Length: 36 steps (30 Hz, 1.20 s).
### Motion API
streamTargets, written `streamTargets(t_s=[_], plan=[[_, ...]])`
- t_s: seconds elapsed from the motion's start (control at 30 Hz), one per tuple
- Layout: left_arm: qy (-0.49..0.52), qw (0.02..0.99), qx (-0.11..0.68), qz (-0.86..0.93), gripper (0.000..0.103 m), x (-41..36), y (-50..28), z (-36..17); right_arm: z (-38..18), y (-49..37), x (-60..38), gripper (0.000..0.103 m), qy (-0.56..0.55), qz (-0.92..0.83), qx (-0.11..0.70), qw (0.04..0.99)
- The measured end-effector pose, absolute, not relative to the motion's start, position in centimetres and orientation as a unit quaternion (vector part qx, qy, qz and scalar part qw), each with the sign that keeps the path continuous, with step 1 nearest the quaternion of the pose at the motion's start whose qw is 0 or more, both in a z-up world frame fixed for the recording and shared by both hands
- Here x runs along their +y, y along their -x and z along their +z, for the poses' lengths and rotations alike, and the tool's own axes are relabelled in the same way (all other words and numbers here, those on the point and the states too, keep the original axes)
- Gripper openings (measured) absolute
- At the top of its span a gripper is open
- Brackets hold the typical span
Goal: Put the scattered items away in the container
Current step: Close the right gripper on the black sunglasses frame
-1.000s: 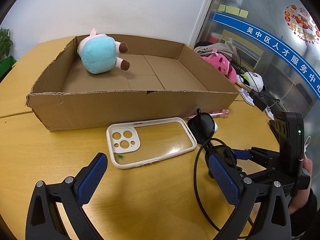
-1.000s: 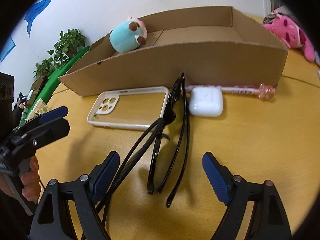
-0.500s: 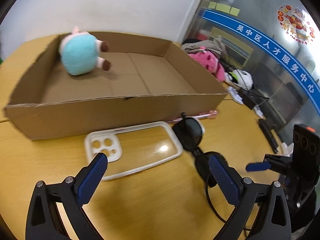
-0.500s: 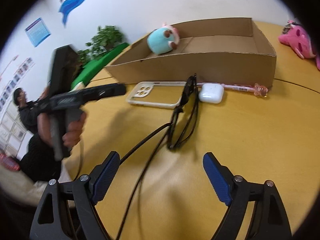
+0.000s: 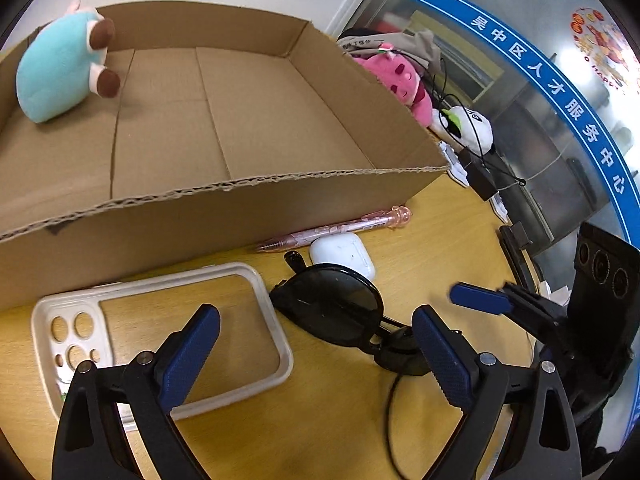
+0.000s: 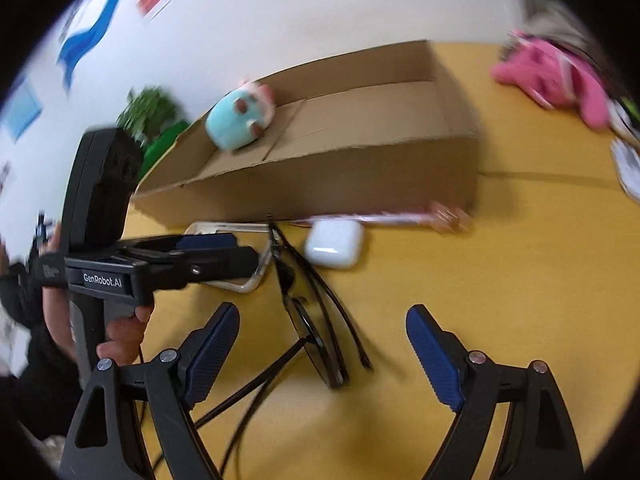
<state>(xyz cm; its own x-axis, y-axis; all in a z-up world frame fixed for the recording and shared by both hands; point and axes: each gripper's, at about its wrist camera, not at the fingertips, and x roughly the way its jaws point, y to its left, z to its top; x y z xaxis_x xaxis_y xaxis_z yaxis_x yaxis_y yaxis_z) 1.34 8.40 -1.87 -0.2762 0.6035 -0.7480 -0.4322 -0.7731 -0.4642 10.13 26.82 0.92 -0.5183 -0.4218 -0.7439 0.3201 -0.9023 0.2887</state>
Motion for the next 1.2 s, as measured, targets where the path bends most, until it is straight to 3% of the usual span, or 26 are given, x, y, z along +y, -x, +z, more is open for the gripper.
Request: streamTargets(t_s=[0.2, 0.3, 0.33, 0.37, 0.6, 0.83, 0.97, 1.2], plan=[[0.512, 0.323, -0.091, 0.791, 0.097, 8.6, -1.0, -2.6, -1.8, -7.8, 24.6, 0.080, -0.486, -0.843, 0.017, 0.228], [0.512, 0.326, -0.087, 0.790, 0.094, 8.6, -1.0, -2.6, -1.8, -7.9, 24.3, 0.062, -0.484, -0.845, 0.024, 0.227], [0.513, 0.327, -0.088, 0.789, 0.092, 8.6, -0.9, -2.6, -1.8, -7.9, 24.5, 0.046, -0.486, -0.844, 0.017, 0.227], [0.514, 0.327, -0.088, 0.788, 0.091, 8.6, -0.9, -2.6, -1.8, -7.9, 24.6, 0.041, -0.488, -0.843, 0.009, 0.227], [0.522, 0.338, -0.090, 0.778, 0.085, 9.3, -1.3, -2.6, -1.9, -9.5, 25.0, 0.031, -0.483, -0.847, -0.023, 0.220], [0.529, 0.355, -0.108, 0.763, 0.085, 10.8, -1.2, -2.6, -1.0, -10.8, 27.6, 0.028, -0.451, -0.872, -0.052, 0.181], [0.538, 0.379, -0.111, 0.745, 0.085, 13.6, -0.5, -2.7, -0.4, -11.1, 28.0, 0.013, -0.434, -0.887, -0.027, 0.154], [0.537, 0.372, -0.091, 0.752, 0.085, 16.3, -0.4, -2.5, -1.8, -11.5, 27.7, 0.014, -0.452, -0.875, 0.012, 0.171]])
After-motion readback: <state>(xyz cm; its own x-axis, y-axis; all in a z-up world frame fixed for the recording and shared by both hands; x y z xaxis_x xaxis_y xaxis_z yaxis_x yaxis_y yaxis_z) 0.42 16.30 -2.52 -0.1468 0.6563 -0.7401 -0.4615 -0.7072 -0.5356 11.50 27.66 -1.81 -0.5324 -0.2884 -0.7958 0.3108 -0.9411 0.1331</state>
